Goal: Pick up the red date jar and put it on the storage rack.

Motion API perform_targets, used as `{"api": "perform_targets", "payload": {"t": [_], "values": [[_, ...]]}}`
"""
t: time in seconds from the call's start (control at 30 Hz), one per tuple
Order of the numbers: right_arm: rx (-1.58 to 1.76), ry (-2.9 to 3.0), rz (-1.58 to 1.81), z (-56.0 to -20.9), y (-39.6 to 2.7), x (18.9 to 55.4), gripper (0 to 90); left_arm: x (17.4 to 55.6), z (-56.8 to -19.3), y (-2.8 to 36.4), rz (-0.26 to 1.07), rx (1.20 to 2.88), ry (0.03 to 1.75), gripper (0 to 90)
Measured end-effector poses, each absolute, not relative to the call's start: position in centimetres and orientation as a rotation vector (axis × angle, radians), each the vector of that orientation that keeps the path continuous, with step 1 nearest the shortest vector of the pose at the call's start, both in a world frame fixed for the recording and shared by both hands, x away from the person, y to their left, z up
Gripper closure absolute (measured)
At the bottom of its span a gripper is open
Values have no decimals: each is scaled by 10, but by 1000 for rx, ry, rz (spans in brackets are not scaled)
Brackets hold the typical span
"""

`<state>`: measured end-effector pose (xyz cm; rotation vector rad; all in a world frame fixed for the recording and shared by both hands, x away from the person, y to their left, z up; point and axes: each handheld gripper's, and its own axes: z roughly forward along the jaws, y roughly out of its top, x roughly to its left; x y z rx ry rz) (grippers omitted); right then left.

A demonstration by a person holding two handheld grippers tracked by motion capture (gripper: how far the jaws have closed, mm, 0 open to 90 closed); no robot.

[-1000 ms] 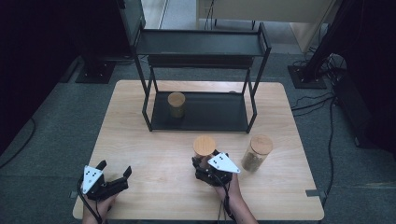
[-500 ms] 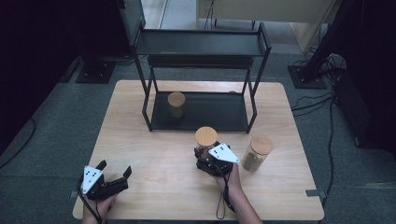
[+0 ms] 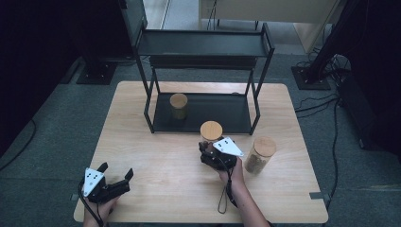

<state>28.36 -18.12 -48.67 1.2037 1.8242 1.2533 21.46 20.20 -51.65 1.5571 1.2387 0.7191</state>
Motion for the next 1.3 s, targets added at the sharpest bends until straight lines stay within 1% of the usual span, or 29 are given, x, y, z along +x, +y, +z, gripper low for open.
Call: {"api": "perform_targets", "payload": {"t": [0.93, 1.3], "values": [[1228, 1788, 1224, -475, -175, 326, 260, 214, -517, 202, 715, 1558, 1236, 0], [1257, 1780, 1204, -477, -174, 344, 260, 215, -517, 203, 706, 1554, 1236, 0]]}}
